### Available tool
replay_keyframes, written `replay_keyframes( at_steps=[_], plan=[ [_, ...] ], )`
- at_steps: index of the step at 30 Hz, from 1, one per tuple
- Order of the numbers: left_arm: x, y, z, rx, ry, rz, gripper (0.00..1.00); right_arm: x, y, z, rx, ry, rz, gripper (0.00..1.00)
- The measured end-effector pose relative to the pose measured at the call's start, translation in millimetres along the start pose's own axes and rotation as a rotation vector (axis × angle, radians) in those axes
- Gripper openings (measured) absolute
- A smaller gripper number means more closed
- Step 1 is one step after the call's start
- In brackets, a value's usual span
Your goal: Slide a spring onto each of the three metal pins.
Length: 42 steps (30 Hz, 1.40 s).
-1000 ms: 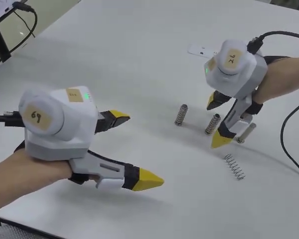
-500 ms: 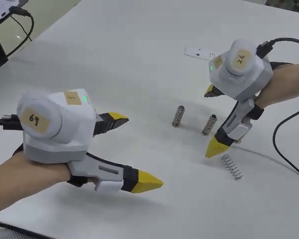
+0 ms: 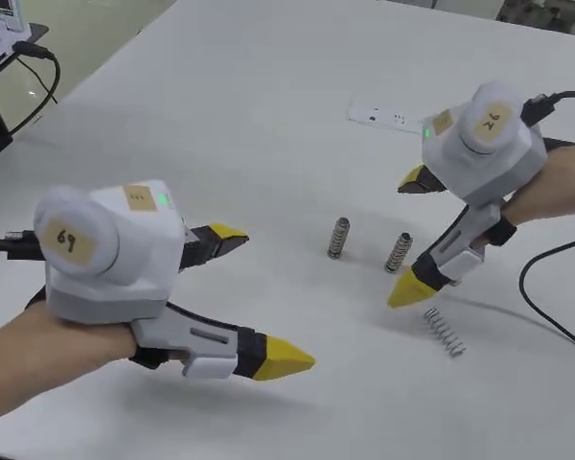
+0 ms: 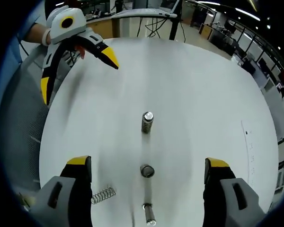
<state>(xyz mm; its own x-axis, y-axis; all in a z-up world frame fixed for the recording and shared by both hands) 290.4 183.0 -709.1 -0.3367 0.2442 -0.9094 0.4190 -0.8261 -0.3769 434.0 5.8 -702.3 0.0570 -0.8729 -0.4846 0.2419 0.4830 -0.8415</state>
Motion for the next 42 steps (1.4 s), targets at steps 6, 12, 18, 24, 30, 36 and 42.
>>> replay_keyframes(
  at_steps=[6, 12, 18, 24, 30, 36, 42],
  plan=[
    [-8.3, 5.8, 0.5, 0.017, 0.018, -0.002, 0.87, 0.7, -20.7, 2.8, 0.053, 0.076, 0.079, 0.98],
    [-14.9, 12.5, 2.6, 0.037, 0.037, -0.008, 0.87, 6.4, -36.5, -1.5, 0.095, 0.099, 0.113, 0.97],
    [-21.5, 17.7, 5.0, 0.057, 0.058, -0.016, 0.87, 12.5, -50.6, -8.6, 0.133, 0.153, 0.156, 0.97],
    [-27.4, 22.2, 8.9, 0.078, 0.080, -0.023, 0.87, 24.2, -71.7, -18.1, 0.179, 0.223, 0.196, 0.97],
    [-32.0, 30.2, 11.8, 0.112, 0.106, -0.038, 0.87, 45.3, -91.2, -30.5, 0.223, 0.288, 0.211, 0.96],
    [-38.8, 40.5, 15.9, 0.148, 0.135, -0.049, 0.86, 67.4, -110.2, -46.4, 0.268, 0.358, 0.213, 0.96],
    [-42.4, 50.4, 21.1, 0.190, 0.151, -0.058, 0.86, 82.6, -121.9, -62.1, 0.295, 0.412, 0.210, 0.95]
  ],
)
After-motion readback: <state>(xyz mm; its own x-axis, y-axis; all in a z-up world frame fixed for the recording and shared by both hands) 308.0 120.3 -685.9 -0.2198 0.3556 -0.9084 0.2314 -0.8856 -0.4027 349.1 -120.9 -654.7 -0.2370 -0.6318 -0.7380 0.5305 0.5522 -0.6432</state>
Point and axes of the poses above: the centre of the closed fingertips' face, and the gripper's own axes: y roughly forward along the fingers, z roughly to its right, x roughly out of its underside, the point moved 8 cm from there along -y, roughly backward along the fingers, and after that the axes turned 11 degrees about x, right-handed, at the moved point
